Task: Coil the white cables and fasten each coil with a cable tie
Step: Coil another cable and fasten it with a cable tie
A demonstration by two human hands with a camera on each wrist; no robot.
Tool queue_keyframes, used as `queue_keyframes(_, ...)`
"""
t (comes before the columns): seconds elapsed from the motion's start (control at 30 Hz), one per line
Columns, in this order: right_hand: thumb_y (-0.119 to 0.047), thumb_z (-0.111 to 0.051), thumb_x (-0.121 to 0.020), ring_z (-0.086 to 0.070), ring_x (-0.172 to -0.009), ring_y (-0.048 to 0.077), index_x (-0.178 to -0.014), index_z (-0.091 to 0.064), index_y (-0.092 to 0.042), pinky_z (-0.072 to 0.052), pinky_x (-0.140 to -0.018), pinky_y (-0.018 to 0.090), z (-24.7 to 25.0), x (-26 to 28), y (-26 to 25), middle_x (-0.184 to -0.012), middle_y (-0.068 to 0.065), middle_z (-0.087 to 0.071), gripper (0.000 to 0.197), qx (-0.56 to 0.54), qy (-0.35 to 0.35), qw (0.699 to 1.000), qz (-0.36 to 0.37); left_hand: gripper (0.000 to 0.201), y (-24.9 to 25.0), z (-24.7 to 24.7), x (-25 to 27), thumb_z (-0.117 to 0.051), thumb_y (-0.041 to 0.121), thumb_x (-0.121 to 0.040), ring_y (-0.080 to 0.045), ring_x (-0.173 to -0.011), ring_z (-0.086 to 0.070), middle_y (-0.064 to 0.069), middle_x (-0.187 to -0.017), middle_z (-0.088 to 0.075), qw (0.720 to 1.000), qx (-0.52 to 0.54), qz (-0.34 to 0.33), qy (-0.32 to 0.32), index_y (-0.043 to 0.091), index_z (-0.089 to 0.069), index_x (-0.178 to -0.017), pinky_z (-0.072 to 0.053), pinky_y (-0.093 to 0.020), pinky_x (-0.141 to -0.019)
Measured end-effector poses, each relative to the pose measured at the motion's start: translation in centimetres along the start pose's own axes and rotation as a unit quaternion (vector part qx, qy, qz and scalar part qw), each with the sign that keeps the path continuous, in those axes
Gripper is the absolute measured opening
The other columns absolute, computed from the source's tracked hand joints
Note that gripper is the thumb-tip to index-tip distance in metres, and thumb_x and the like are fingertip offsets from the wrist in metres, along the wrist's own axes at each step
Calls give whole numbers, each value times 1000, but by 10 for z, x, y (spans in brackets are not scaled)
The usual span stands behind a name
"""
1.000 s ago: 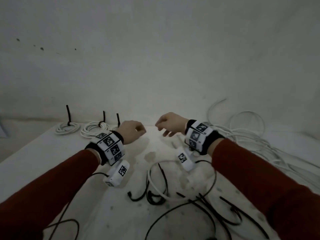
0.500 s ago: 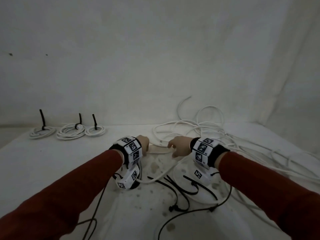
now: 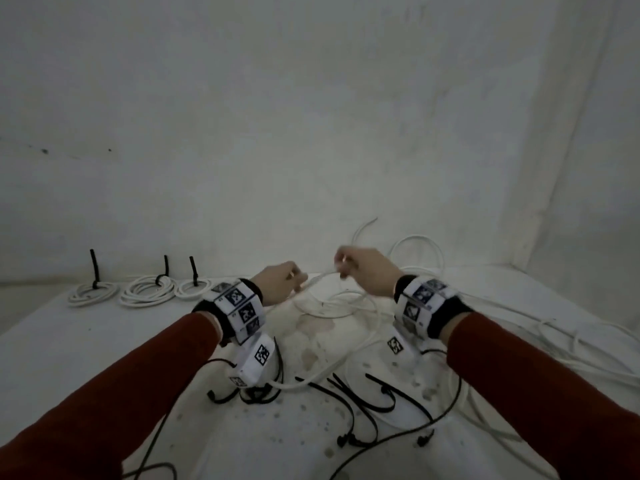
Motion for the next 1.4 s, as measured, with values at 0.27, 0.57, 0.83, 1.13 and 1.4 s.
queue_keyframes(0.27,-33,-55,-96,-44,-54,7,-83,-59,-18,-34,-57,18,110,-5,-48,-61,-3,-51,20,-40,159,983,80,33,55,98,23,-40,29,-100,-14,-60,-42,3,-67,-45,962,147,-134,189,27,-54,-71,-36,-30,-62)
queue_keyframes(0.57,-39,-44,-100,-33,-44,14,-70,-60,-9,-31,-47,25,114,32,-29,-50,1,-38,46,-173,19,985,-17,27,75,149,40,-42,28,-99,-12,-54,-38,2,-60,-41,928,63,-143,338,14,-59,-82,-31,-14,-49)
queue_keyframes(0.83,-33,-42,-98,-20,-43,10,-67,-53,-10,-20,-45,21,126,74,-19,-48,-6,-24,40,-397,-40,916,-33,31,66,172,42,-39,30,-101,-11,-54,-39,2,-61,-43,912,32,-115,393,12,-58,-84,-29,-17,-50)
queue_keyframes(1.13,-14,-33,-100,-41,-52,9,-99,-61,-8,-42,-56,21,176,80,-25,-60,-5,-45,28,-794,77,579,167,29,69,118,34,-37,27,-101,-21,-66,-50,-11,-75,-56,951,77,-136,268,17,-60,-86,-32,-19,-55)
queue_keyframes(1.4,-12,-47,-97,-68,-72,12,-99,-66,-11,-56,-75,24,179,72,-31,-88,3,-74,19,-707,308,616,158,48,116,72,52,-30,48,-90,-13,-68,-53,4,-80,-62,908,-77,-300,281,16,-66,-88,-42,-28,-61)
Point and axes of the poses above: each hand's wrist, its own x-axis away from the middle knuckle, its own z-axis out of the back of the hand, y = z × x, the point moved 6 cm from there along -x, towards the middle knuckle
